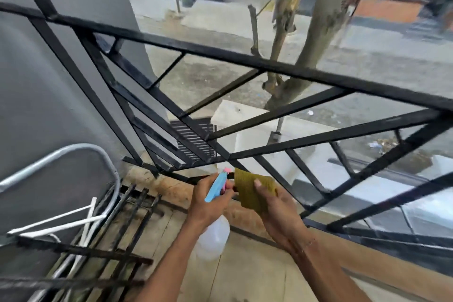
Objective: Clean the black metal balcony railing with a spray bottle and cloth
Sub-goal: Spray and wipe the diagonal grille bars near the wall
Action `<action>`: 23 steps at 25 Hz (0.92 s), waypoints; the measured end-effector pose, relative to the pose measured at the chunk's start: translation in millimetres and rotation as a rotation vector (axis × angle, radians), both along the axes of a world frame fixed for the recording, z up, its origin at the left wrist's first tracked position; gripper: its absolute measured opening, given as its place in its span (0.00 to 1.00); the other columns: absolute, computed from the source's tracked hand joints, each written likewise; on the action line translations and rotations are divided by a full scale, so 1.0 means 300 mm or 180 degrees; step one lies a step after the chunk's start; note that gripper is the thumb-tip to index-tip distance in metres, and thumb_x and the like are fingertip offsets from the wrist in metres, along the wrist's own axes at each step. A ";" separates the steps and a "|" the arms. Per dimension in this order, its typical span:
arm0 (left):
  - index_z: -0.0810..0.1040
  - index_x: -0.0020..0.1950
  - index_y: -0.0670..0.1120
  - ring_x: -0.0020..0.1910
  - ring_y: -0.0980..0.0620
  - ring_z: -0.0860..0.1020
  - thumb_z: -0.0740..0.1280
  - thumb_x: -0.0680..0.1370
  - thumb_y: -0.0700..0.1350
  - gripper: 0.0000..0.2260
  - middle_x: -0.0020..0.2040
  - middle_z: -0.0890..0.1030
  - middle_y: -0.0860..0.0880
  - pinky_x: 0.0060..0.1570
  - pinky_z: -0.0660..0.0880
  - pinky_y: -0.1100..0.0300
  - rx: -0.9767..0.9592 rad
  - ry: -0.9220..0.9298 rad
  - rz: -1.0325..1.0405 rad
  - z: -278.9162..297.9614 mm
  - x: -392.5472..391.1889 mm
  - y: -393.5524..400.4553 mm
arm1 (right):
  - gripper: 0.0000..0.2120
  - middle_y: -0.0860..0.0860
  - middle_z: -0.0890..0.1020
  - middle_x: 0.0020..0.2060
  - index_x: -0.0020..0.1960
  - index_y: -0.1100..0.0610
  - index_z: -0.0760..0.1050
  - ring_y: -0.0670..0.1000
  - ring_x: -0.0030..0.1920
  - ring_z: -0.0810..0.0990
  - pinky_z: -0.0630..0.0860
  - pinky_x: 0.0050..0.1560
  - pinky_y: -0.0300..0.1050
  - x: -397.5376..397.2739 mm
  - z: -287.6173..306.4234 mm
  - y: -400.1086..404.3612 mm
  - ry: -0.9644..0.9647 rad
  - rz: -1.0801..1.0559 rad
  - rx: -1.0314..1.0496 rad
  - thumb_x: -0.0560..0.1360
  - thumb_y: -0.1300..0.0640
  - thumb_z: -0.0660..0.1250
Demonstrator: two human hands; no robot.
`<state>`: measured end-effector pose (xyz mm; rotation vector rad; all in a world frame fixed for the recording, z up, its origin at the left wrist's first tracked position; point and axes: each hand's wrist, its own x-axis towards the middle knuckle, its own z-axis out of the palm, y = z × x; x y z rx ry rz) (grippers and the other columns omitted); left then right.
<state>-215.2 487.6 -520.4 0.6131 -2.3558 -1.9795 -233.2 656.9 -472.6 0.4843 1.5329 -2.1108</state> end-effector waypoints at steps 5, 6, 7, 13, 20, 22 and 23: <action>0.80 0.45 0.47 0.37 0.53 0.75 0.73 0.76 0.41 0.03 0.37 0.75 0.51 0.36 0.73 0.61 -0.0140 -0.0278 0.0026 0.182 0.072 0.057 | 0.14 0.58 0.84 0.57 0.64 0.58 0.76 0.58 0.57 0.84 0.82 0.54 0.56 0.081 0.154 0.102 0.0075 -0.0123 0.0288 0.80 0.56 0.67; 0.79 0.45 0.48 0.37 0.53 0.75 0.73 0.76 0.41 0.04 0.37 0.75 0.52 0.36 0.73 0.62 -0.0144 -0.0295 0.0081 0.204 0.092 0.072 | 0.14 0.56 0.85 0.56 0.64 0.57 0.76 0.57 0.57 0.84 0.82 0.53 0.53 0.099 0.180 0.123 0.0106 -0.0135 0.0322 0.80 0.56 0.66; 0.78 0.44 0.50 0.37 0.53 0.75 0.73 0.76 0.40 0.06 0.36 0.74 0.52 0.36 0.74 0.62 -0.0115 -0.0336 0.0178 0.224 0.108 0.085 | 0.13 0.54 0.85 0.56 0.64 0.55 0.77 0.55 0.56 0.84 0.82 0.52 0.52 0.114 0.205 0.138 0.0144 -0.0104 0.0321 0.80 0.55 0.66; 0.77 0.40 0.46 0.33 0.55 0.71 0.74 0.76 0.40 0.07 0.33 0.72 0.51 0.32 0.71 0.65 -0.0171 -0.0472 0.0350 0.229 0.129 0.116 | 0.10 0.49 0.86 0.54 0.62 0.50 0.78 0.51 0.56 0.84 0.78 0.61 0.55 0.128 0.297 0.193 0.0246 -0.0092 0.0620 0.81 0.55 0.65; 0.79 0.42 0.51 0.35 0.53 0.77 0.76 0.76 0.43 0.08 0.35 0.75 0.52 0.38 0.81 0.58 0.0013 -0.0365 0.0008 0.255 0.103 0.150 | 0.08 0.45 0.85 0.51 0.59 0.45 0.79 0.49 0.57 0.82 0.79 0.61 0.56 0.120 0.288 0.211 0.0369 -0.0241 0.1257 0.80 0.49 0.66; 0.77 0.40 0.51 0.34 0.53 0.76 0.76 0.76 0.43 0.09 0.34 0.75 0.52 0.34 0.77 0.63 -0.0002 -0.0353 -0.0102 0.276 0.086 0.166 | 0.06 0.44 0.84 0.51 0.56 0.44 0.78 0.47 0.55 0.81 0.80 0.56 0.49 0.120 0.310 0.209 0.0532 -0.0268 0.1437 0.81 0.49 0.65; 0.77 0.40 0.51 0.34 0.54 0.76 0.76 0.76 0.43 0.10 0.34 0.75 0.53 0.34 0.75 0.65 -0.0004 -0.0367 -0.0180 0.284 0.077 0.175 | 0.06 0.44 0.83 0.52 0.56 0.45 0.78 0.46 0.55 0.81 0.79 0.52 0.45 0.121 0.320 0.210 0.0611 -0.0293 0.1523 0.81 0.49 0.64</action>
